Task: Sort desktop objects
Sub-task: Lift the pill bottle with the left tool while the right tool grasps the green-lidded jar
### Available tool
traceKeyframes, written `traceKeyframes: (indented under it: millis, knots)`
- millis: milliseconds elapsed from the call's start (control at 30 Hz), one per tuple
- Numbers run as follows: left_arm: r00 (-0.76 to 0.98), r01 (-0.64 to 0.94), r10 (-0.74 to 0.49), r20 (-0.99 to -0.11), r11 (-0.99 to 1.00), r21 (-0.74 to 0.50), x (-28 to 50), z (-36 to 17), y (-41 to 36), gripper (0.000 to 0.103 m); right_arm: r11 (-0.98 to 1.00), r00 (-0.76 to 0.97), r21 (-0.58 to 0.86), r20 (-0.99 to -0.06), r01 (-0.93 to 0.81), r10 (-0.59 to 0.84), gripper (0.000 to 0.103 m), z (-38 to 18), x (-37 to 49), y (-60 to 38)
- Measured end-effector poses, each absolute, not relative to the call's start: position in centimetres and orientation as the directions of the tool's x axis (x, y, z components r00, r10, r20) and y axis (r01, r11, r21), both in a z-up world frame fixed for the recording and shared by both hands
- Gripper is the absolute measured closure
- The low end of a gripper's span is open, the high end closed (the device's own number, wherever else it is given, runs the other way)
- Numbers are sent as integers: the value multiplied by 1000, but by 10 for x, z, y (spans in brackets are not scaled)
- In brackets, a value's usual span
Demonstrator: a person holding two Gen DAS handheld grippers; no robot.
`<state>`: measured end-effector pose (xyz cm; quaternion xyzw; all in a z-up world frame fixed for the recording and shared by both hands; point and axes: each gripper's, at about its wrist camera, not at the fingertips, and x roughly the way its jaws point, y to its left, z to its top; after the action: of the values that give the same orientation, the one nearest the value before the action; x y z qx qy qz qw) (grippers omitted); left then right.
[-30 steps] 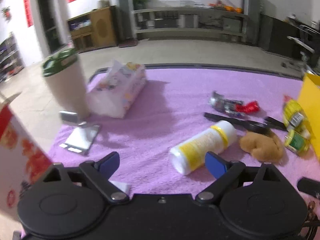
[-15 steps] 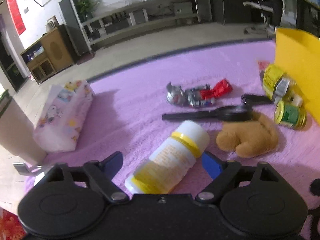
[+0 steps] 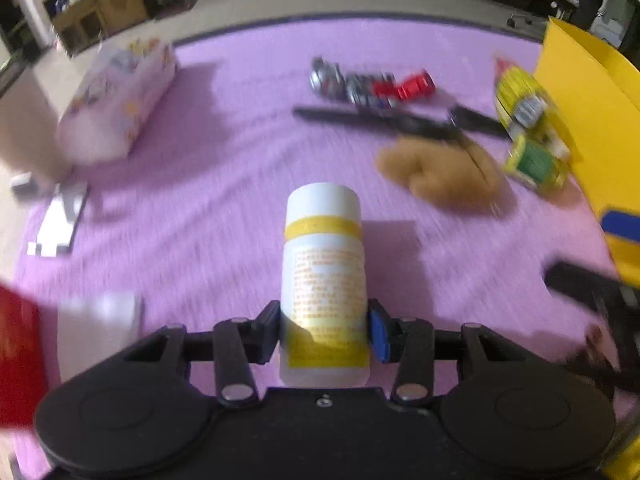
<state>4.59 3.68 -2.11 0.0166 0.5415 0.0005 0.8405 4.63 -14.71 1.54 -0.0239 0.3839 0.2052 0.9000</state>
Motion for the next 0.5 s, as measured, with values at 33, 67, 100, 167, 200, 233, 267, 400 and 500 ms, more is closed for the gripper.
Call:
traceKeyframes:
  millis: [33,67,100,167,200,233,267,400,500]
  knots:
    - [409,8,15,-912,1000,20,42,-22,36,60,915,624,113,-698,-388,351,22,16,46,-148]
    - [414,-3,15,-910,1000,15,37,-22,36,60,915,627,111,-695,-388,351,22,17,46,-148]
    - [427,-19,16,-904,1000,9,34,-22,37,60,915,631,110,-692,-387,350,22,17,45,-148]
    - [457,-50,-7,-890,998,-34,32,-24,42,60,916,639,110,-684,-385,351,22,20,44,-150]
    - [459,-55,-22,-888,997,-54,32,-25,45,60,916,644,112,-678,-385,354,21,22,44,-151]
    - [454,-53,-34,-890,996,-65,34,-27,47,60,916,646,112,-675,-386,355,20,24,45,-151]
    - [452,-51,-35,-891,997,-65,35,-27,47,60,914,641,119,-678,-388,360,17,27,48,-151]
    - [464,-22,-28,-886,999,-43,36,-23,42,54,908,641,121,-671,-401,372,17,41,63,-140]
    - [478,-21,-34,-878,999,-50,33,-18,45,42,920,704,116,-610,-375,364,16,42,62,-139]
